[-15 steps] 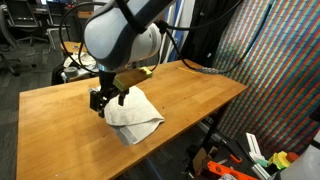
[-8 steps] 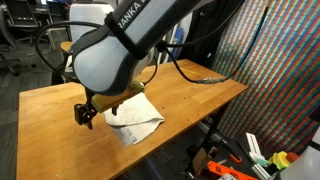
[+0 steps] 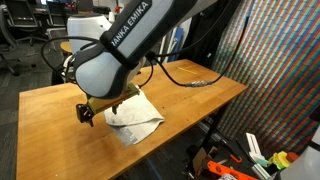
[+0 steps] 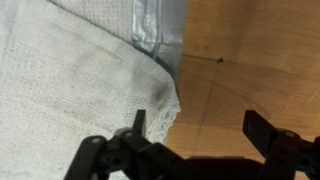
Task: Fold the towel in half
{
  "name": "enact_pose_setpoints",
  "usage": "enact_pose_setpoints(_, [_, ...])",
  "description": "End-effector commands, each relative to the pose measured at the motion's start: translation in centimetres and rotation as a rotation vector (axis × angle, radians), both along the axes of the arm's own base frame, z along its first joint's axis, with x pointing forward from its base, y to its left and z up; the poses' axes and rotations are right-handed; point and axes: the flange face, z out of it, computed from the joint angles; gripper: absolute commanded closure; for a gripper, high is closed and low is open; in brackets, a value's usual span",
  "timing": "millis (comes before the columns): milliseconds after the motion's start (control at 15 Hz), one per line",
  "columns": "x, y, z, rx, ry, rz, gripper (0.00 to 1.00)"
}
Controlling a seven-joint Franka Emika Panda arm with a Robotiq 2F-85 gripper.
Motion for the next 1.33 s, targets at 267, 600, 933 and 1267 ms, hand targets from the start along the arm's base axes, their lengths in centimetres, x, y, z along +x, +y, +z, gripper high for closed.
enact_pose_setpoints(267, [2.4, 0.9, -1.4, -0.050, 0.040, -0.021, 0.51])
enact_pose_setpoints(600, [3.1, 0.0, -1.5, -0.081, 0.079, -0.038, 0.84])
enact_pose_setpoints(933, [3.0, -2.2, -2.1, -0.138, 0.159, -0.051, 0.85])
enact_pose_setpoints(1267, [2.2, -5.0, -1.7, -0.203, 0.252, -0.016, 0.84])
